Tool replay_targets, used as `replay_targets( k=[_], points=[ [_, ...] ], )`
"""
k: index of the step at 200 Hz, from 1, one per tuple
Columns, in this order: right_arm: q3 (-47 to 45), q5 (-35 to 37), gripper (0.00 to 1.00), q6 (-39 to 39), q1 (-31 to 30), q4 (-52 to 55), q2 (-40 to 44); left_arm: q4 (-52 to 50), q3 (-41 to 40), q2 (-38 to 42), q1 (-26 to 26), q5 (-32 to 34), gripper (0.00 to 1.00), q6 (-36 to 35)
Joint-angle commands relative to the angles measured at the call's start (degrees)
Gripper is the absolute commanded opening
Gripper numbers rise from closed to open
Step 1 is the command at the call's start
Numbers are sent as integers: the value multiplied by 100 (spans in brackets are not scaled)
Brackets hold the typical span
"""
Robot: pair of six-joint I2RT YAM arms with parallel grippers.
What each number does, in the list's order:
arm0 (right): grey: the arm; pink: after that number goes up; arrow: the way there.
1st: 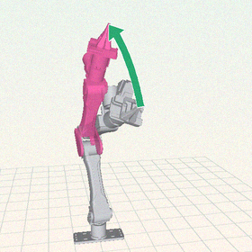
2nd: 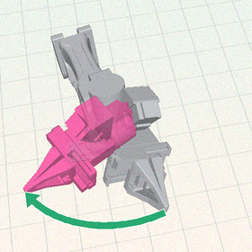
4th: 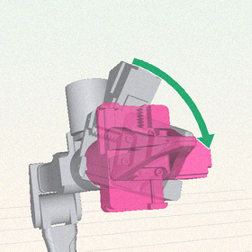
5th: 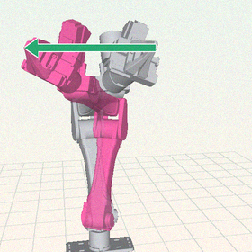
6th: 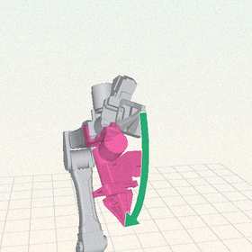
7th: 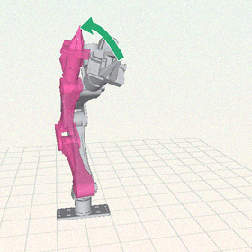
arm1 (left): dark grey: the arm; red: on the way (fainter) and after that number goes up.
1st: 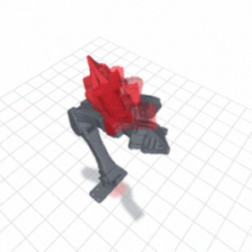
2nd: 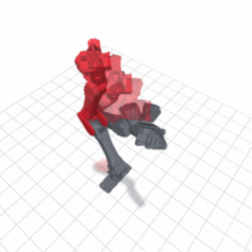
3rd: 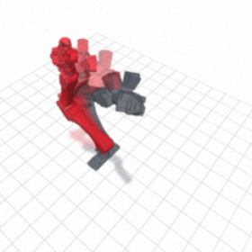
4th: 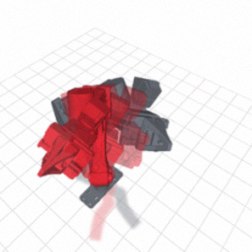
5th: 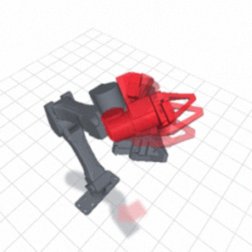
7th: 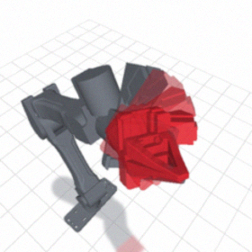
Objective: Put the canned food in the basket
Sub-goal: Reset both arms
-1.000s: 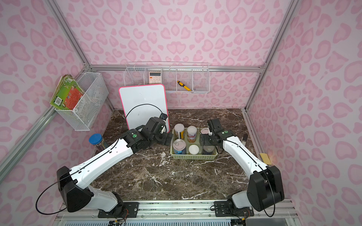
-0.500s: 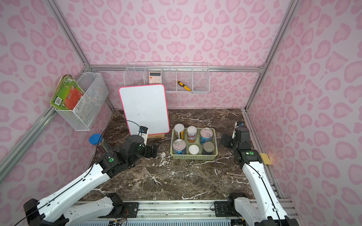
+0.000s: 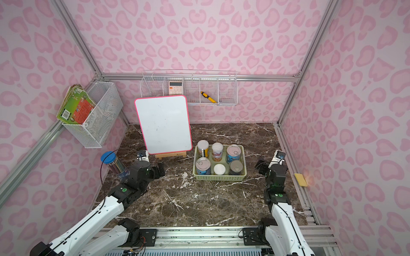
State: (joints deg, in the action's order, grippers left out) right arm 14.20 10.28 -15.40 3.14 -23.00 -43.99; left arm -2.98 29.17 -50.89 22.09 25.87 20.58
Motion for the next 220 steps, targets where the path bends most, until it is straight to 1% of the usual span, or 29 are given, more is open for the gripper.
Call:
replay_targets(
  k=[1,13,29,44,53,60,73,87,94,101,109,120,140,151,157,161,170,177,193,202,212,220],
  points=[
    [-368,159,99,330,166,-2120,-168,1894,-340,-167,-385,824,99,-689],
    [-348,164,99,372,203,-2275,-498,2448,-466,-384,-769,742,99,-938],
    [-415,7,99,563,209,-2597,-878,2902,-592,-676,-1255,556,99,-1007],
    [-664,-147,99,790,211,-3430,-1268,3292,-769,-916,-1666,387,99,-883],
    [-803,-97,99,889,217,-3905,-1549,3378,-818,-1073,-1795,202,99,-977],
    [-860,-3,99,976,213,-4187,-1761,3315,-763,-1224,-1819,145,99,-1135],
    [-968,281,99,931,214,-4612,-2115,3495,-742,-1629,-1821,308,99,-1377],
    [-1149,378,99,986,239,-5487,-2414,4097,-852,-2037,-1826,485,99,-1692],
    [-1138,337,99,1015,261,-5698,-2524,4452,-909,-2237,-1829,536,99,-1804],
    [-1045,200,99,1049,297,-5703,-2617,4719,-948,-2449,-1858,484,99,-1896],
    [-940,-59,99,1073,350,-5635,-2694,4780,-927,-2699,-1883,431,99,-1857],
    [-836,-317,99,1122,379,-5463,-2729,5240,-902,-2992,-1883,291,100,-2131],
    [-873,-397,99,971,381,-4952,-2418,4850,-774,-2925,-1871,-16,100,-2125],
    [-893,-564,99,1122,368,-4693,-2282,4800,-787,-2883,-1881,-62,100,-2024],
    [-904,-550,99,1131,349,-4540,-2200,4980,-884,-2894,-1883,-130,100,-1967],
    [-905,-546,99,1120,354,-4412,-2159,5217,-942,-2945,-1898,-310,100,-1978],
    [-908,-510,99,1148,351,-4153,-2136,5786,-1137,-3183,-1901,-431,100,-2031],
    [-1044,-440,99,1113,350,-4302,-2192,6173,-1206,-3417,-1894,-430,100,-2045],
    [-1439,-347,99,1113,347,-5238,-2367,6727,-1232,-3765,-1919,-523,100,-2205],
    [-1475,-327,99,1232,354,-5513,-2510,6664,-1247,-3733,-1930,-538,100,-2184],
    [-1391,-166,100,1122,353,-5525,-2700,6536,-1202,-3707,-1981,-623,100,-2140],
    [-1390,-235,100,1165,352,-5690,-2825,6444,-1140,-3713,-2032,-718,100,-2105]
  ],
)
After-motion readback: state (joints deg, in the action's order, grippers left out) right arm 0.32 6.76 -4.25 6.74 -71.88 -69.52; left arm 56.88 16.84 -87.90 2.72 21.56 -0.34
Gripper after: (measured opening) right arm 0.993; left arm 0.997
